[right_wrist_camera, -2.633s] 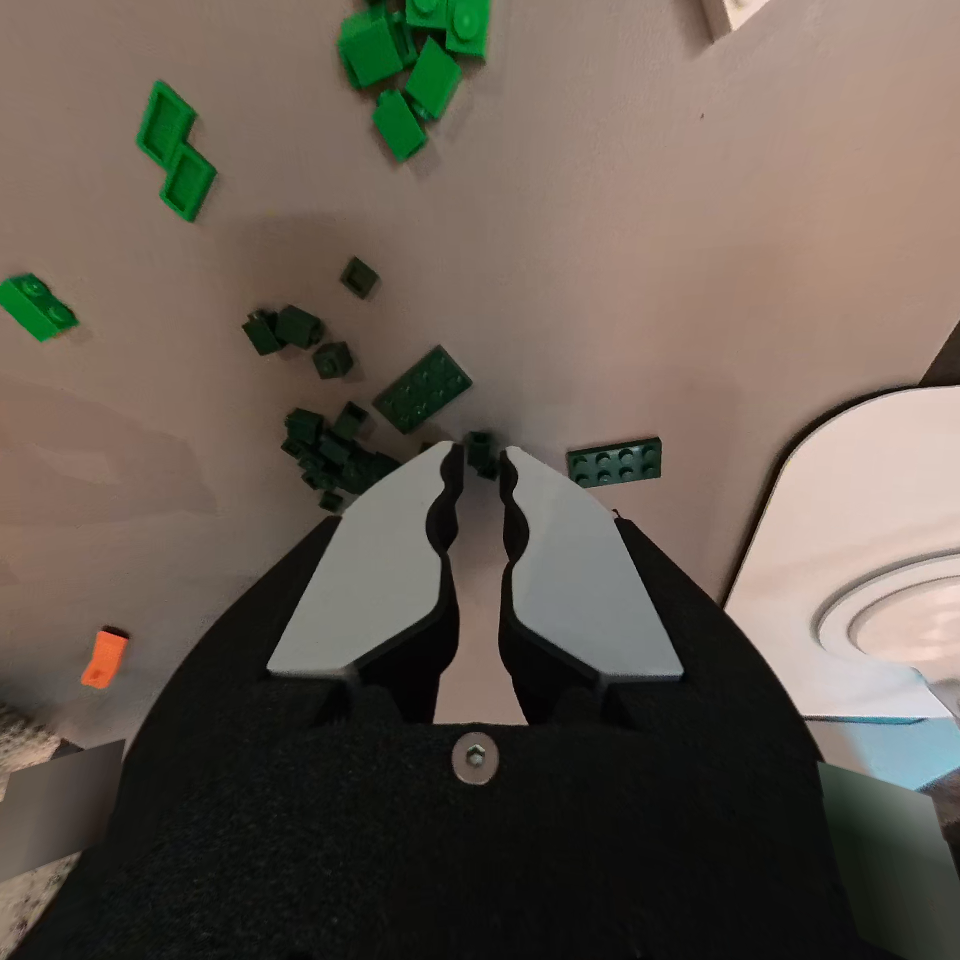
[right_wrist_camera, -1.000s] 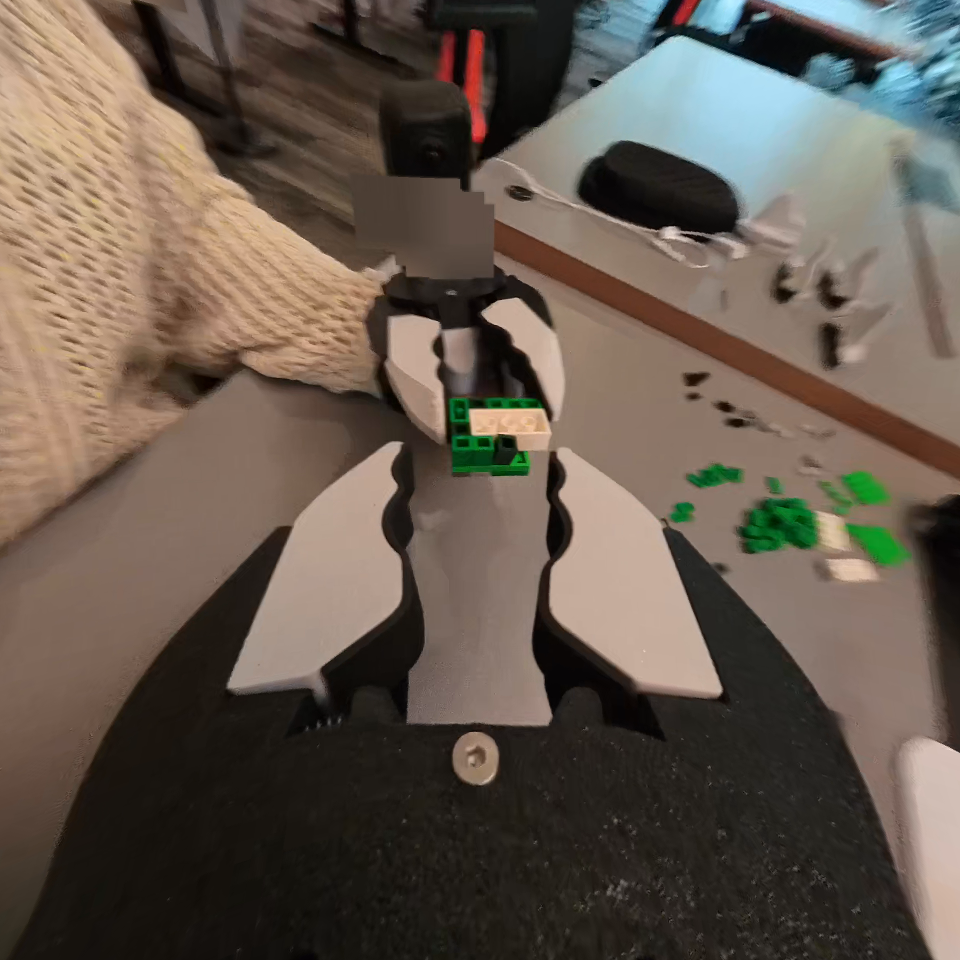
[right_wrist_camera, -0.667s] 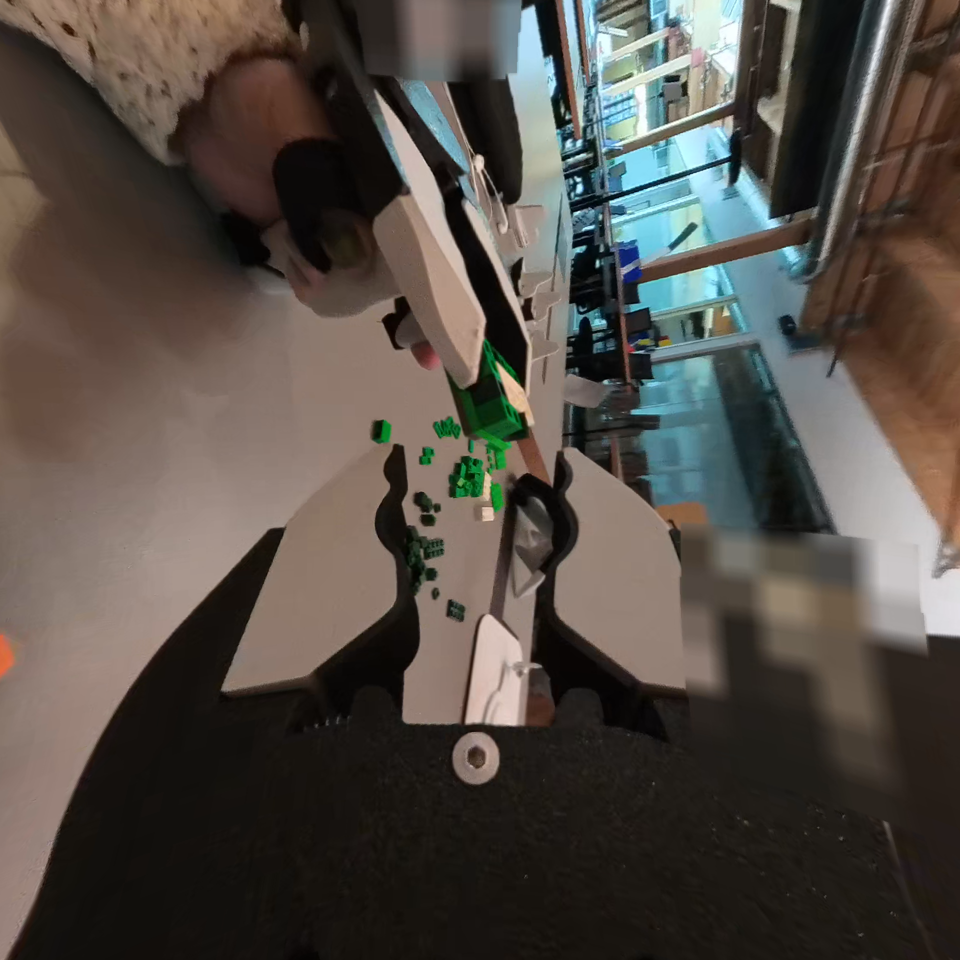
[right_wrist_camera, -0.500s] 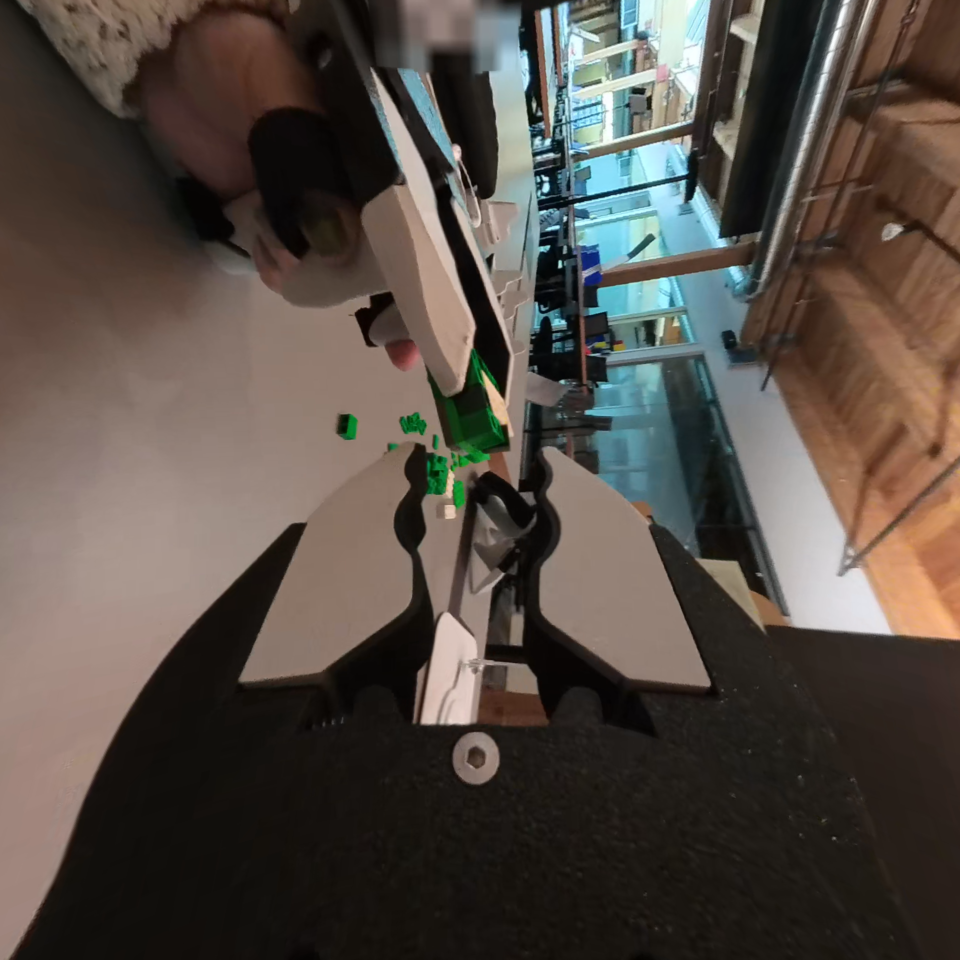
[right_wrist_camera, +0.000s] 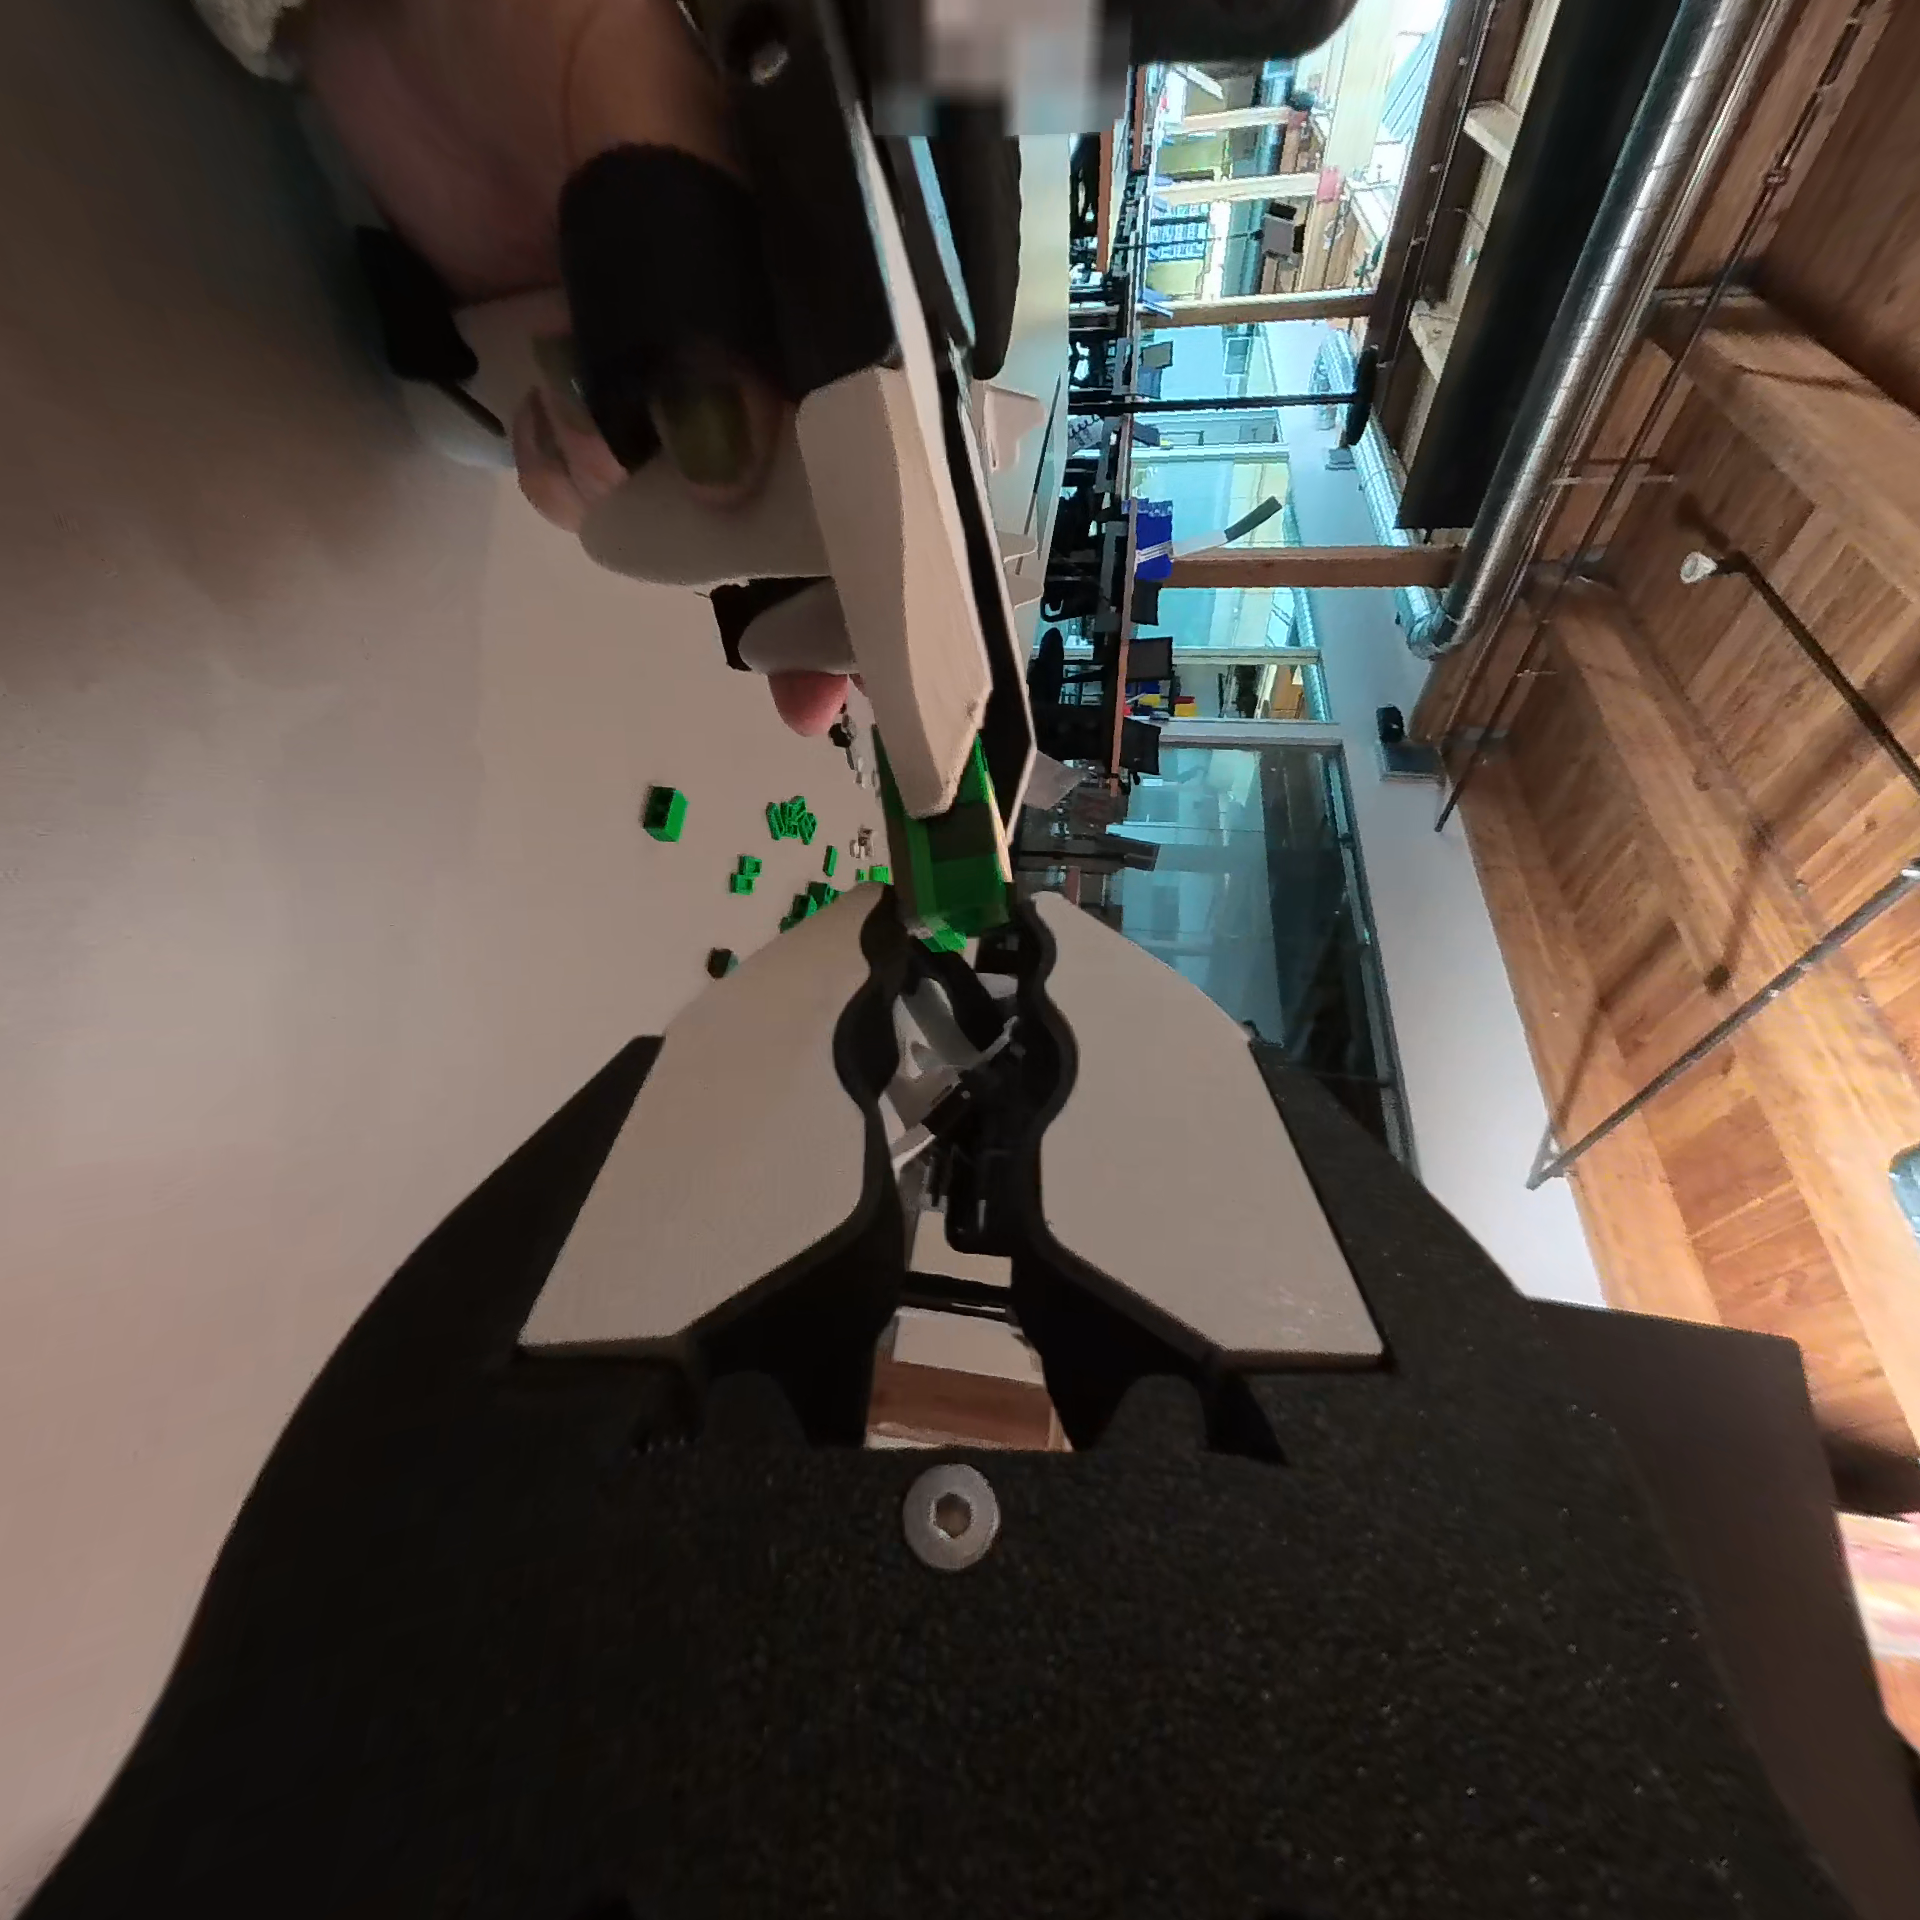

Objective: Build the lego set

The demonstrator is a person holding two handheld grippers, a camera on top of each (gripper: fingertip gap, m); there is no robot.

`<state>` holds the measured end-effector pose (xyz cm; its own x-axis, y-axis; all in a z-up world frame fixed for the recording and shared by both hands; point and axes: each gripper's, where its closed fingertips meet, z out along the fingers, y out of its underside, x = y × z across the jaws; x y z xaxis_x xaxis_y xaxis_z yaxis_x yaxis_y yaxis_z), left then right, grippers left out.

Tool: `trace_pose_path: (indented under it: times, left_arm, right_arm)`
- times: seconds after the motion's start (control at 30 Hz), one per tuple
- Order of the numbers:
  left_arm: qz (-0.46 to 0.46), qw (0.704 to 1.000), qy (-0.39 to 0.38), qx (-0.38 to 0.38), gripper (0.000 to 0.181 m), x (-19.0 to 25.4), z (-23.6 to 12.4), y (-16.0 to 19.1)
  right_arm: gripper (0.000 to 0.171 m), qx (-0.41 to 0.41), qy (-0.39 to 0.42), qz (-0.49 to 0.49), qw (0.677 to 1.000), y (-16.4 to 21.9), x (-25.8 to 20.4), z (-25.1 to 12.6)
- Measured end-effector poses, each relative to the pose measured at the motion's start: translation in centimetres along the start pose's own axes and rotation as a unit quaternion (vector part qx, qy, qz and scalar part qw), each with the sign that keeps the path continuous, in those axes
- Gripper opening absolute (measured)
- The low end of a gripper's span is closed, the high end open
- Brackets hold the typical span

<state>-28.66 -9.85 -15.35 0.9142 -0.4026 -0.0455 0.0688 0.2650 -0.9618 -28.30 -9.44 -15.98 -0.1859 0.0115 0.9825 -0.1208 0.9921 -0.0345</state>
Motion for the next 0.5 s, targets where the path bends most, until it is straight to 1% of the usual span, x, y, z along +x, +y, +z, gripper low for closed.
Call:
trace_pose_path:
  times: [0.17, 0.37, 0.5]
  left_arm:
    - [-0.003, 1.0, -0.001, -0.013, 0.044, 0.0, 0.2, 0.5]
    - [-0.007, 1.0, -0.001, -0.021, 0.044, 0.1, 0.3, 0.9]
    - [-0.007, 1.0, -0.003, -0.03, 0.044, 0.0, 0.3, 1.2]
  right_arm:
    - [0.018, -0.014, 0.001, -0.049, 0.999, 0.2, -0.3, -0.1]
    - [0.018, -0.018, -0.02, -0.045, 0.999, 0.4, -0.6, -0.1]
    - [0.018, -0.025, -0.035, -0.07, 0.997, 0.6, -0.7, -0.1]
